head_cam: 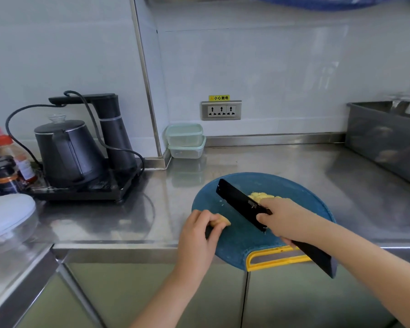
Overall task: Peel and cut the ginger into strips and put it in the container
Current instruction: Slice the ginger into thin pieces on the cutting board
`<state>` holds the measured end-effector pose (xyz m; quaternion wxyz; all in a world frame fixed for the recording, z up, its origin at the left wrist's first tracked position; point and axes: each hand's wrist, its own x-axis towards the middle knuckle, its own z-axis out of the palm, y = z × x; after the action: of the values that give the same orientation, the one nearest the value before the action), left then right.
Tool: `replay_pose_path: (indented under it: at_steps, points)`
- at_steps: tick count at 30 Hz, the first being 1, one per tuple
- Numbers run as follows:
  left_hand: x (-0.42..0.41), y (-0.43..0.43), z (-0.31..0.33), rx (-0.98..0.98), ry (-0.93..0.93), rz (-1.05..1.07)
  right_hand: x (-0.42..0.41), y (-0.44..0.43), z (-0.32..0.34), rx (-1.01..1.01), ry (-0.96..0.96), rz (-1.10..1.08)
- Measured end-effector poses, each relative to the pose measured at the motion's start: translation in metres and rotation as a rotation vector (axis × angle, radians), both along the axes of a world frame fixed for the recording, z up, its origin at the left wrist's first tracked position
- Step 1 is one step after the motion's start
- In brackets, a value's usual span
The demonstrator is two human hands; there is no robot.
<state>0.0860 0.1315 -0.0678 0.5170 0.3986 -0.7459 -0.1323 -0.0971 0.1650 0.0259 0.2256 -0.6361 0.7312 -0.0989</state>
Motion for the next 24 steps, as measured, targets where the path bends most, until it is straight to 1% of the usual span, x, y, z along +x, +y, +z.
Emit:
replay_pose_path:
  at_steps: [2,3,8,10,14,18,20,24]
  points:
    - [0.000,-0.002,-0.003,-0.003,-0.002,0.004,-0.004,0.003,0.006,0.011,-0.113,0.013]
    - [0.000,-0.002,-0.004,-0.001,-0.005,0.006,-0.004,0.004,0.010,0.015,-0.140,0.032]
    - [0.000,0.001,-0.003,0.037,0.058,0.002,0.002,0.005,0.017,-0.022,-0.153,0.093]
    - [0.000,0.000,-0.004,0.036,0.050,0.003,0.006,0.005,0.015,-0.085,-0.095,0.094]
    - [0.001,-0.002,-0.007,0.023,0.034,0.003,0.020,0.009,0.006,-0.240,0.158,0.192]
    - [-0.001,-0.002,-0.006,0.028,0.040,0.019,0.026,0.012,0.000,-0.266,0.297,0.260]
    - [-0.001,-0.002,-0.006,0.034,0.029,0.034,0.026,0.012,-0.002,-0.267,0.301,0.256]
    - [0.000,-0.002,-0.004,0.023,0.039,0.037,0.022,0.004,-0.003,-0.281,0.236,0.195]
